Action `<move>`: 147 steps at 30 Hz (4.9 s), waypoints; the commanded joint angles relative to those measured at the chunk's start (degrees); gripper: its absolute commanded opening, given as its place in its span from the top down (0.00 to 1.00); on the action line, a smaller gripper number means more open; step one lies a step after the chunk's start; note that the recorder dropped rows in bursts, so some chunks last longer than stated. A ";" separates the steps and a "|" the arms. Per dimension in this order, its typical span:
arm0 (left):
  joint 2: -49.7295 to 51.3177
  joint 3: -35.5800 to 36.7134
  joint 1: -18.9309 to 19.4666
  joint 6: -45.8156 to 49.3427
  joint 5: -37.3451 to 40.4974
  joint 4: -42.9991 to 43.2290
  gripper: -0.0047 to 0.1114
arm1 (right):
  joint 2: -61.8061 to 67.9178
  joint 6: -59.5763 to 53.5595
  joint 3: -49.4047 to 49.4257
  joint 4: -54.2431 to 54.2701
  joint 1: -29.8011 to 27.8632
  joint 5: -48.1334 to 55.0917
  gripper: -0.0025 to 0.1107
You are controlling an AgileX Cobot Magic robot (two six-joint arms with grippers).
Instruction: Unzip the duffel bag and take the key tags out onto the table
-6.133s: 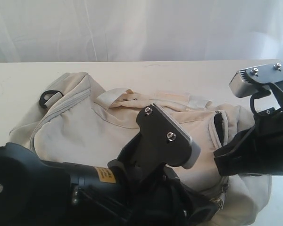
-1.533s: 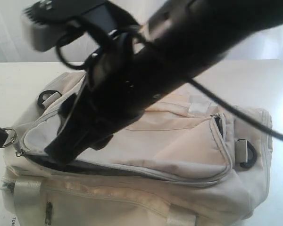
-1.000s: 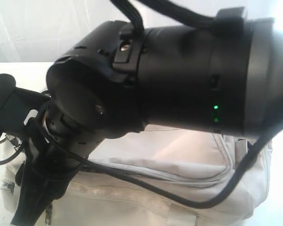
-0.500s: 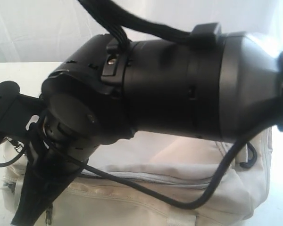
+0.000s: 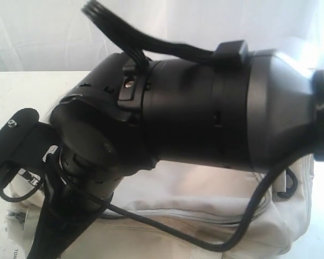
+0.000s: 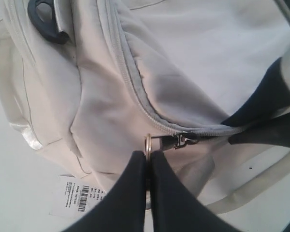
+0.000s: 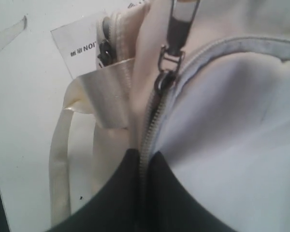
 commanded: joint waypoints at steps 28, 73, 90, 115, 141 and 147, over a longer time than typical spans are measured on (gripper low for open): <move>19.61 -14.35 0.12 0.11 -11.04 -1.55 0.96 | -4.82 3.11 11.42 3.97 0.09 -2.31 0.98; 34.54 -14.35 0.12 -0.86 -49.90 -1.79 0.96 | -4.81 4.98 11.42 4.05 4.02 -2.55 0.98; 35.87 -14.35 0.12 -9.35 -51.44 1.68 0.67 | -4.81 5.73 11.42 4.05 4.02 -5.01 0.98; 22.48 -23.10 0.12 -4.60 -4.98 6.86 0.33 | -7.72 6.66 9.36 2.75 4.02 -5.46 0.56; 14.44 -18.45 0.12 -0.22 12.12 -6.49 0.96 | -11.06 1.30 10.52 -18.63 4.02 14.51 0.68; 14.44 -18.45 0.12 -0.11 12.12 -7.36 0.96 | -11.06 2.81 9.37 -25.30 4.02 14.71 0.98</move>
